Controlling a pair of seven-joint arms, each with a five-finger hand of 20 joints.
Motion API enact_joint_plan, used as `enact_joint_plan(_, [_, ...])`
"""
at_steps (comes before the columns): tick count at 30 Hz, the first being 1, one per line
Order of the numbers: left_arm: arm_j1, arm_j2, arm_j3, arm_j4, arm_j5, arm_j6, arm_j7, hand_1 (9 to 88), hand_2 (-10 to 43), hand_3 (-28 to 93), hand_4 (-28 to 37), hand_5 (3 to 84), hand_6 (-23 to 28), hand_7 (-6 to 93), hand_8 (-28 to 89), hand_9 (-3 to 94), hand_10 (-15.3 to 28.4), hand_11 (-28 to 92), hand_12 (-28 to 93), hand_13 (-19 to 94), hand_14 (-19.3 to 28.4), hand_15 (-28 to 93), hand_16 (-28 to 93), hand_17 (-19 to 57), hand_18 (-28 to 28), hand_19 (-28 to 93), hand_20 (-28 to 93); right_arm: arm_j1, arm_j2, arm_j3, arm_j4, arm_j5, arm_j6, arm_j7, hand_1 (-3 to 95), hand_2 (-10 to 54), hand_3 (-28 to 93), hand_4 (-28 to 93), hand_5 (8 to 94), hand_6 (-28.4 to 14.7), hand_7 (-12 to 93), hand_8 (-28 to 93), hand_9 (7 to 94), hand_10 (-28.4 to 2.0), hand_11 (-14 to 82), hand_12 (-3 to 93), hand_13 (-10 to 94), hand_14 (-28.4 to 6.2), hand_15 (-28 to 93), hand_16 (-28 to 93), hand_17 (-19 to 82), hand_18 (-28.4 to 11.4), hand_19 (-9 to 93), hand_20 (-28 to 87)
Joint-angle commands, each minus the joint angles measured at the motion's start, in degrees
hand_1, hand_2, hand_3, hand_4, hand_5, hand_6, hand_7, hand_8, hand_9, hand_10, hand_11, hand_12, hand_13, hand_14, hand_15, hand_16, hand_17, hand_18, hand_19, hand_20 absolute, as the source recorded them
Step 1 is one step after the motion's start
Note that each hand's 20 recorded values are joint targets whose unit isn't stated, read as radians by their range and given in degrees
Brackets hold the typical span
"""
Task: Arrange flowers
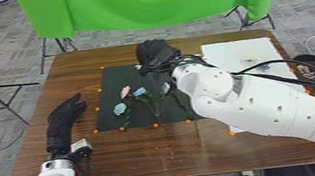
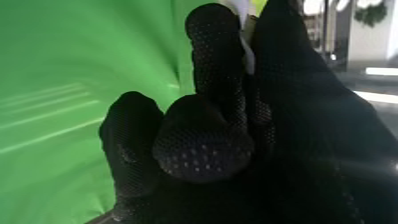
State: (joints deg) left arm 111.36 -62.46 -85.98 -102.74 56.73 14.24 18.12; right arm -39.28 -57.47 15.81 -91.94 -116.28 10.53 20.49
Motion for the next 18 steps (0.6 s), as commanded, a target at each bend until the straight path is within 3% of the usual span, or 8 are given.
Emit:
enact_joint_plan(1, [1.24, -0.06, -0.43, 0.28, 0.01, -0.83, -0.44, 21.9, -9.5, 72, -28.3, 49.1, 1.0, 17.2, -10, 51.4, 13.7, 22, 10, 38, 17.1, 23, -2, 2.8, 13.6, 8, 14, -0.8, 0.24, -1.13, 3.42, -1.42, -1.82, 1.66, 60.1, -9.5, 57, -20, 77.9, 1.7, 30, 2, 89.3, -9.9, 13.7, 30.7, 93, -1.2, 65, 29, 67, -13.4, 93, 62])
enact_joint_plan(8, [0.3, -0.13, 0.48, 0.71, 0.06, -1.16, -0.28, 21.8, -9.5, 72, -28.3, 49.1, 1.0, 17.3, -10, 51.5, 13.6, 23, 9, 38, 17.1, 24, -2, 2.8, 13.6, 8, 14, -0.82, 0.06, -1.26, 2.81, -0.58, -3.88, 2.66, 59.4, -9.5, 58, -21, 77.2, 2.1, 28, 1, 88.9, -9.7, 10.6, 28.5, 93, -1.1, 65, 29, 67, -13.4, 93, 62])
enact_joint_plan(18, [0.03, -0.11, 0.45, 0.75, 0.18, -1.58, -0.54, 21.6, -9.5, 72, -28.3, 49.0, 0.9, 17.6, -10, 51.5, 13.7, 23, 9, 38, 17.1, 24, -2, 2.7, 13.7, 8, 14, -0.48, 0.15, -0.69, 2.31, 0.91, -6.79, 2.69, 57.2, -9.4, 55, -17, 75.6, 1.2, 21, 3, 85.2, -10.2, 10.3, 23.0, 93, -1.3, 64, 29, 67, -13.4, 93, 61])
